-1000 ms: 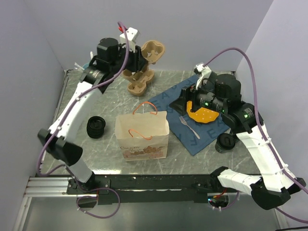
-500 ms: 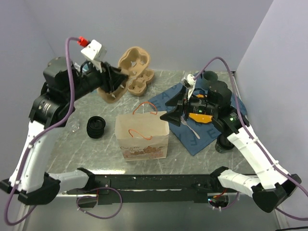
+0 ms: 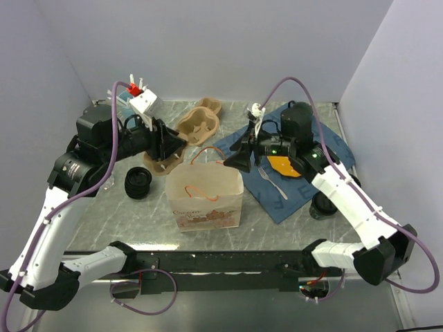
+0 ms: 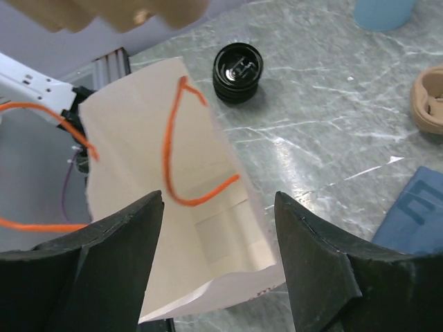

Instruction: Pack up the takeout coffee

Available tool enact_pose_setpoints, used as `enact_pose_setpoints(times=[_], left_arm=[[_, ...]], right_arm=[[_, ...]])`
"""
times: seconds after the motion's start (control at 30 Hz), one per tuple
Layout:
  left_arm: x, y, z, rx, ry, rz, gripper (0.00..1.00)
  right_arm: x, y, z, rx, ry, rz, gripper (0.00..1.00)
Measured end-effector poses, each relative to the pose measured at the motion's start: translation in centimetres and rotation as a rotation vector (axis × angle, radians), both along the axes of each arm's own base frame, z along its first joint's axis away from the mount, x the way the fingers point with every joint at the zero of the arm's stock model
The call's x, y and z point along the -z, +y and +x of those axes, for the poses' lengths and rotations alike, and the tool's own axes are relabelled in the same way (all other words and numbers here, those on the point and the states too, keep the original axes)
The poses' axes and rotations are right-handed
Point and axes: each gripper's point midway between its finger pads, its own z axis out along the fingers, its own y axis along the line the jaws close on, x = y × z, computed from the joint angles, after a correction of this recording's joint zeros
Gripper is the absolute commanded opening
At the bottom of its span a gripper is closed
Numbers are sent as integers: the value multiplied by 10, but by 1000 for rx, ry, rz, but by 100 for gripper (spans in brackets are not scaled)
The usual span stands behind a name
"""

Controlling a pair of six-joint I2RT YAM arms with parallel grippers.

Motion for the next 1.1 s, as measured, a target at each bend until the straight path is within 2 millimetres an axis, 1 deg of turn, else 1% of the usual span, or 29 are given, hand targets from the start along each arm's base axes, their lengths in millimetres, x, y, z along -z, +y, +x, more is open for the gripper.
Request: enact_pose_setpoints(times=[0.1, 0.2, 0.23, 0.33, 0.4, 0.5, 0.73, 0.83, 1.0, 1.1], left_arm=[[1, -2, -3, 20, 6, -2, 41], [2, -4, -7, 42, 8, -6, 41], [3, -5, -9, 50, 12, -6, 41], [6, -6, -14, 74, 27, -3, 41], [7, -7, -17, 89, 33, -3, 41], [10, -9, -21, 112, 46, -3, 40], [26, -15, -27, 166, 95, 5, 41], [36, -17, -28, 184, 116, 11, 41], [60, -20, -28, 211, 157, 34, 40], [66, -22, -25, 221, 150, 47, 40]], right_arm=[[5, 3, 10, 10, 3, -18, 67], [8, 5, 17, 21, 13, -34, 59], [8, 6, 20, 26, 13, -37, 54], [7, 7, 25, 39, 10, -39, 46], [7, 6, 26, 46, 12, -39, 44], [5, 7, 27, 52, 15, -36, 42], [4, 9, 30, 61, 32, -28, 41], [2, 9, 30, 66, 41, -19, 41], [0, 10, 30, 74, 62, -7, 40], [-1, 12, 29, 71, 64, -3, 40]])
